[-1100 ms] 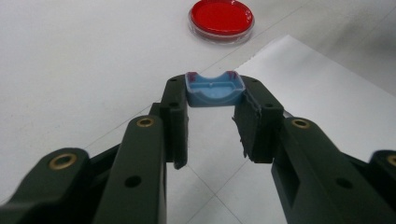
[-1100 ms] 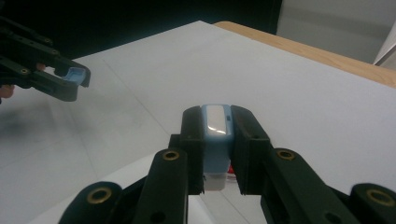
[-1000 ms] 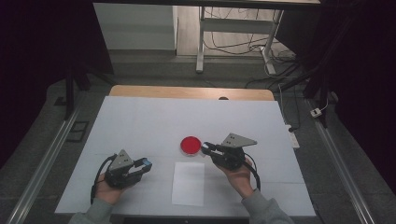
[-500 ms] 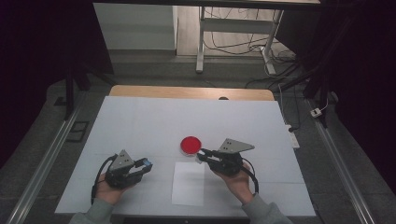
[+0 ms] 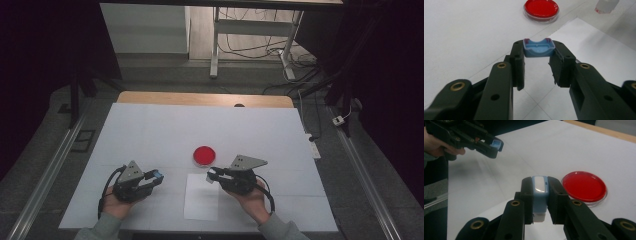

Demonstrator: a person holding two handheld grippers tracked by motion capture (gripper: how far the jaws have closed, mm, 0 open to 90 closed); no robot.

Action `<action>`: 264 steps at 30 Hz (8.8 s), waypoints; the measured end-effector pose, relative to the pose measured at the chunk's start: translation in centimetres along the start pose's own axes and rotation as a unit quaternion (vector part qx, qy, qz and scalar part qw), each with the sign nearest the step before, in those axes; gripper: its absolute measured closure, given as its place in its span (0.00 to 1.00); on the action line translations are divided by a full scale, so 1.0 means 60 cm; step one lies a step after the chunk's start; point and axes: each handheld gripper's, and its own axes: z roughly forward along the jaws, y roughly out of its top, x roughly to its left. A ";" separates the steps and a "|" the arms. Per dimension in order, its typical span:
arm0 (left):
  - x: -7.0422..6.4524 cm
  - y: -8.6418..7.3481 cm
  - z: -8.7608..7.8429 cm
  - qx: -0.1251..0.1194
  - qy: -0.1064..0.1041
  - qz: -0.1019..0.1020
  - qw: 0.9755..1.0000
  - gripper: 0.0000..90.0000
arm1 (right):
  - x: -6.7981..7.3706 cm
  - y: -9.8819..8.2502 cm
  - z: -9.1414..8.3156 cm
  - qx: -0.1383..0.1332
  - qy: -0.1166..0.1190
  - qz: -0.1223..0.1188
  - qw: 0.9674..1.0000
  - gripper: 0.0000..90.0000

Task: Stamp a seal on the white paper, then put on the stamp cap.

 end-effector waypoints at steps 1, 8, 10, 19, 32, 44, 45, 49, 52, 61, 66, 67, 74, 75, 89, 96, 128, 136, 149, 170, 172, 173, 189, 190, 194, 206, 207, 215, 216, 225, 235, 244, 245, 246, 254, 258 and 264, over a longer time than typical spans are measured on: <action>0.000 0.000 0.000 0.000 0.000 0.000 1.000 0.73 | 0.001 -0.002 0.002 0.002 0.002 0.000 1.000 0.84; 0.000 0.000 0.000 0.001 0.000 0.000 1.000 0.73 | 0.013 -0.006 0.010 0.011 0.014 -0.007 1.000 0.84; 0.000 0.000 0.001 0.002 0.000 0.000 1.000 0.73 | 0.015 -0.006 0.012 0.013 0.016 -0.009 1.000 0.84; 0.000 0.000 0.001 0.002 0.000 0.001 1.000 0.73 | 0.028 -0.011 0.025 0.024 0.024 -0.021 0.999 0.84; 0.000 0.000 0.001 0.002 -0.001 0.000 1.000 0.73 | 0.039 -0.019 0.037 0.034 0.030 -0.050 0.998 0.84; 0.000 -0.001 0.002 0.003 -0.001 0.001 1.000 0.73 | 0.043 -0.029 0.052 0.054 0.029 -0.065 0.996 0.84; 0.000 -0.001 0.002 0.003 -0.001 0.001 1.000 0.73 | 0.043 -0.030 0.052 0.055 0.029 -0.065 0.996 0.84; 0.000 -0.001 0.002 0.003 -0.001 0.002 1.000 0.73 | 0.043 -0.032 0.055 0.061 0.028 -0.067 0.996 0.84; 0.000 -0.001 0.002 0.003 -0.001 0.002 1.000 0.73 | 0.045 -0.034 0.058 0.064 0.028 -0.070 0.995 0.84; -0.001 0.000 0.001 0.003 -0.001 0.002 1.000 0.73 | 0.044 -0.036 0.060 0.075 0.026 -0.074 0.994 0.84; -0.002 0.000 0.002 0.002 0.000 0.003 1.000 0.73 | 0.044 -0.037 0.060 0.077 0.026 -0.071 0.994 0.84; -0.002 0.000 0.002 0.003 0.000 0.003 1.000 0.73 | 0.045 -0.037 0.061 0.078 0.026 -0.071 0.994 0.84; -0.003 0.000 0.002 0.002 0.000 0.003 1.000 0.73 | 0.046 -0.037 0.062 0.094 0.023 -0.075 0.992 0.84; -0.004 0.000 0.001 0.002 0.000 0.003 1.000 0.73 | 0.046 -0.037 0.062 0.094 0.023 -0.075 0.992 0.84; -0.003 0.000 0.002 0.002 0.002 0.002 1.000 0.73 | 0.045 -0.038 0.063 0.098 0.026 -0.077 0.992 0.84; -0.003 0.000 0.001 0.002 0.002 0.001 1.000 0.73 | 0.046 -0.039 0.063 0.098 0.023 -0.077 0.992 0.84; -0.002 0.000 0.000 0.001 0.002 0.001 1.000 0.73 | 0.047 -0.042 0.061 0.094 0.021 -0.077 0.992 0.84; 0.000 0.000 0.001 0.002 0.004 0.000 1.000 0.73 | 0.038 -0.028 0.045 0.059 0.031 -0.047 0.997 0.84; 0.000 0.000 0.000 0.001 0.003 0.001 1.000 0.73 | 0.030 -0.017 0.030 0.034 0.031 -0.031 0.998 0.84; -0.001 0.000 0.002 0.002 0.001 0.003 1.000 0.73 | 0.001 -0.003 -0.005 -0.018 -0.004 0.008 1.000 0.84; -0.001 0.000 0.003 0.002 0.000 0.003 1.000 0.73 | -0.004 -0.001 -0.011 -0.024 -0.008 0.013 1.000 0.84; -0.001 0.000 0.003 0.002 0.000 0.003 1.000 0.73 | -0.007 0.000 -0.014 -0.027 -0.010 0.015 0.999 0.84; -0.003 0.001 0.003 0.002 0.000 0.004 1.000 0.73 | -0.036 0.014 -0.057 -0.073 -0.038 0.047 0.995 0.84; -0.003 0.000 0.003 0.002 -0.001 0.004 1.000 0.73 | -0.037 0.015 -0.058 -0.075 -0.039 0.049 0.995 0.84; -0.002 0.000 0.003 0.001 0.000 0.002 1.000 0.73 | -0.039 0.017 -0.064 -0.081 -0.042 0.050 0.995 0.84; -0.002 0.001 0.003 0.001 -0.002 0.002 1.000 0.73 | -0.042 0.017 -0.066 -0.082 -0.047 0.051 0.994 0.84; -0.002 0.001 0.003 0.001 -0.001 0.002 1.000 0.73 | -0.042 0.017 -0.066 -0.082 -0.047 0.051 0.994 0.84; -0.003 0.002 0.004 0.001 -0.001 0.003 1.000 0.73 | -0.041 0.018 -0.066 -0.084 -0.046 0.050 0.994 0.84; -0.003 0.002 0.004 0.001 -0.001 0.004 1.000 0.73 | -0.041 0.018 -0.066 -0.083 -0.046 0.050 0.994 0.84; -0.008 0.007 0.008 0.000 -0.004 0.009 1.000 0.73 | -0.040 0.018 -0.065 -0.083 -0.045 0.050 0.994 0.84; -0.017 0.015 0.014 0.000 -0.010 0.015 1.000 0.73 | -0.039 0.019 -0.065 -0.086 -0.044 0.050 0.994 0.83; -0.028 0.024 0.023 -0.001 -0.017 0.022 1.000 0.73 | -0.038 0.020 -0.063 -0.086 -0.043 0.051 0.994 0.83; -0.029 0.026 0.024 -0.001 -0.018 0.024 1.000 0.73 | -0.038 0.020 -0.063 -0.086 -0.043 0.051 0.994 0.84; -0.031 0.027 0.026 -0.001 -0.019 0.025 1.000 0.73 | -0.038 0.020 -0.063 -0.086 -0.042 0.050 0.994 0.84; -0.041 0.034 0.036 0.002 -0.025 0.033 0.999 0.73 | -0.034 0.021 -0.062 -0.087 -0.040 0.048 0.994 0.83; -0.045 0.036 0.040 0.003 -0.027 0.035 0.999 0.73 | -0.034 0.021 -0.062 -0.087 -0.040 0.049 0.994 0.83; -0.050 0.039 0.047 0.006 -0.030 0.038 0.999 0.73 | -0.034 0.022 -0.062 -0.089 -0.039 0.049 0.994 0.83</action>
